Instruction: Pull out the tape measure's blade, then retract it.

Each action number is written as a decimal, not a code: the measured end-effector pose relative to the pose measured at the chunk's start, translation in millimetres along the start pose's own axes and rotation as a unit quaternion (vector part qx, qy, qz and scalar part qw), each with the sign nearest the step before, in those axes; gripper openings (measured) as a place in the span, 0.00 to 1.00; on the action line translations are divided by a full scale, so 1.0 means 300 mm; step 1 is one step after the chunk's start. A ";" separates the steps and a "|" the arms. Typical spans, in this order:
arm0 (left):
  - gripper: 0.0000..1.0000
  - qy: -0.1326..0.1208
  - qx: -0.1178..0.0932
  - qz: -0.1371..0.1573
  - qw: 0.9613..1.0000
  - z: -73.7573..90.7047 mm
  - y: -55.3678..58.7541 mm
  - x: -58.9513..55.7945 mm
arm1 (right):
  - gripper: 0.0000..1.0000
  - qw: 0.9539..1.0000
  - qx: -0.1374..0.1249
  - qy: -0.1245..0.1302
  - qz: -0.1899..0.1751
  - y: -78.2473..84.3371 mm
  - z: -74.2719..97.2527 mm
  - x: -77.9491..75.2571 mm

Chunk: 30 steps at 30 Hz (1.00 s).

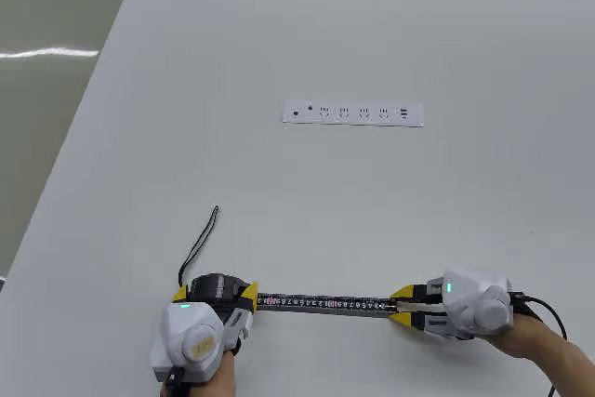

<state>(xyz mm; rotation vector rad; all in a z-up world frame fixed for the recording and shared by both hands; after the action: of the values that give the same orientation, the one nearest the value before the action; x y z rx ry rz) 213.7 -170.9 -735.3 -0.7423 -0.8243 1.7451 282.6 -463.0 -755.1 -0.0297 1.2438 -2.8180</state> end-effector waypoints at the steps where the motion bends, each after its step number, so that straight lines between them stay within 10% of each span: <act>1: 0.63 0.000 0.001 0.000 1.000 -0.001 0.001 0.000 | 0.13 1.000 0.000 0.000 0.000 0.001 -0.001 -0.001; 30: 0.62 0.018 0.009 0.022 1.000 0.004 -0.001 0.010 | 0.13 1.000 -0.005 0.002 0.000 -0.018 -0.016 0.000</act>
<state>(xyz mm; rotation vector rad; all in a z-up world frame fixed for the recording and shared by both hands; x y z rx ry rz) 211.9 -168.1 -734.7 -0.7819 -0.7722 1.7709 282.1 -455.8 -754.4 -0.0254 1.2600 -2.8133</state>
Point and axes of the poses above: the centre of the closed fingertips' face, and the gripper's own axes: z roughly backward along the fingers, x roughly to its left, y roughly out of its underside, the point moved 4 cm from there along z, roughly backward along the fingers, and after that the axes turned 2 degrees about z, right-handed, at the moved point
